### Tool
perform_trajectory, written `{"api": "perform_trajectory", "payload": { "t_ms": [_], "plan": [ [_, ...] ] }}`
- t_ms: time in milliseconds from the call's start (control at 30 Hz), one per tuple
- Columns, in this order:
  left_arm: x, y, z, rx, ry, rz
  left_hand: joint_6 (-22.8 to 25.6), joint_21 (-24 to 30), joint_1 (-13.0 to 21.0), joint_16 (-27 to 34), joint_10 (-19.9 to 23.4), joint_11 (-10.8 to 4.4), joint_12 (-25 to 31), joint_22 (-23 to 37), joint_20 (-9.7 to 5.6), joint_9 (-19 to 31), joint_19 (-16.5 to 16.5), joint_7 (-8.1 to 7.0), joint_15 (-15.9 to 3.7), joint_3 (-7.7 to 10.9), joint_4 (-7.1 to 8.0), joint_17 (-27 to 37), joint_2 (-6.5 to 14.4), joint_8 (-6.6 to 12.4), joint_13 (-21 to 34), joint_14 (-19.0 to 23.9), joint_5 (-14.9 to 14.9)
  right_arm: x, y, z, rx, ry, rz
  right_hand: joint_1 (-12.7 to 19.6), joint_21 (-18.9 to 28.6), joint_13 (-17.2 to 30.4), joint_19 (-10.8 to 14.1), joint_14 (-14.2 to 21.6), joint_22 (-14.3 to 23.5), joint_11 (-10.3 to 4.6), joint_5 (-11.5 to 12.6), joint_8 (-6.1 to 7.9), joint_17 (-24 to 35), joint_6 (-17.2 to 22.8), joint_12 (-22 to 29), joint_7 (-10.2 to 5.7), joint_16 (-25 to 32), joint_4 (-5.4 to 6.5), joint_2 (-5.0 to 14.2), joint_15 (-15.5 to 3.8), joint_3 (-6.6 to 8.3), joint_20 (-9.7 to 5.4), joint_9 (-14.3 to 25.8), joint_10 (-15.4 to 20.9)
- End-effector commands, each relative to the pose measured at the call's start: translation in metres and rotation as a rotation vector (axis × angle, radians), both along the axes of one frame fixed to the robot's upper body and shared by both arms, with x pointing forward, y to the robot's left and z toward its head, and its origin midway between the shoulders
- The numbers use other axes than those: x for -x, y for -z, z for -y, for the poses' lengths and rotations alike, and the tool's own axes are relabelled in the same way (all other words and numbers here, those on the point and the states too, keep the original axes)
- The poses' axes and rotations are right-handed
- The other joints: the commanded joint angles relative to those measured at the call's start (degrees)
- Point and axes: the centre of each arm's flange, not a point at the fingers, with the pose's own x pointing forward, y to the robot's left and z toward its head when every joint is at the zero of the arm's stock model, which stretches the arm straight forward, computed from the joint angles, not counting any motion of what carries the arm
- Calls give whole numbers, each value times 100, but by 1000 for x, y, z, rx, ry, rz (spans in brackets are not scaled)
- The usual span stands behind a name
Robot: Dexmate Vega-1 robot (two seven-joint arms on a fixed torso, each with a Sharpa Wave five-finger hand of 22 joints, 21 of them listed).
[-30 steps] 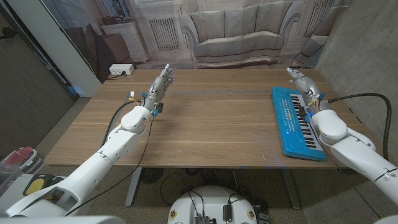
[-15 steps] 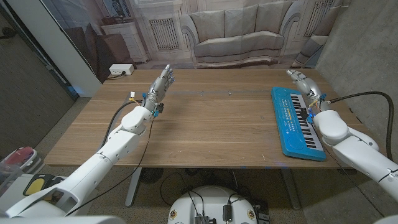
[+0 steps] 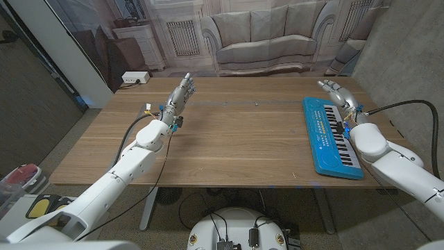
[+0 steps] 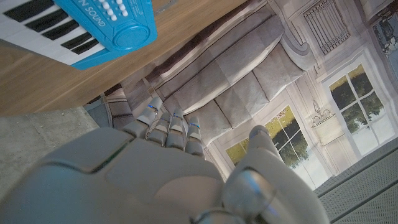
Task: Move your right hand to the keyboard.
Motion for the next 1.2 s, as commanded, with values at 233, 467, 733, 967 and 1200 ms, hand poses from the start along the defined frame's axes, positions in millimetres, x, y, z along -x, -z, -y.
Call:
{"api": "perform_trajectory", "payload": {
  "t_ms": [233,467,733,967,1200],
  "plan": [
    [6,1,1,-1,-6,4,26,5,55,20,69,1,15,12,-35,14,-22,22,13,-37,4,17,18,-12,25,40,-19,0,1,-6,103,98,-19,23,-51,16,18,47,21,-11,26,11,2,4,24,-34,-3,-23,19,-19,17,-73,27,29],
    [6,2,1,-5,-2,1,24,5,58,18,63,-18,10,12,-34,14,-22,32,17,-43,4,17,23,-14,25,37,-21,4,2,-7,138,142,-20,33,-72,16,10,59,21,-29,30,9,2,5,24,-48,-3,-28,25,-32,21,-70,27,38],
    [7,2,2,-7,0,2,26,4,62,17,69,2,11,12,-33,14,-24,28,17,-50,2,17,27,-15,25,38,-23,10,1,-7,150,161,-22,43,-93,16,15,69,22,-56,35,9,1,10,28,-59,-6,-33,28,-42,23,-73,28,60],
    [8,3,3,-11,2,-2,26,3,65,17,74,2,11,12,-33,14,-27,27,16,-55,2,17,30,-16,25,39,-25,15,1,-5,169,182,-34,47,-108,16,19,84,22,-68,38,8,2,13,28,-69,-4,-34,31,-45,23,-72,28,70],
    [9,4,3,-8,-1,1,33,3,69,16,81,5,12,13,-30,15,-28,24,17,-62,2,17,36,-15,26,39,-28,16,4,-4,181,211,-46,50,-125,16,23,89,23,-67,41,7,2,16,26,-75,-6,-34,37,-44,24,-71,28,75]
  ]
}}
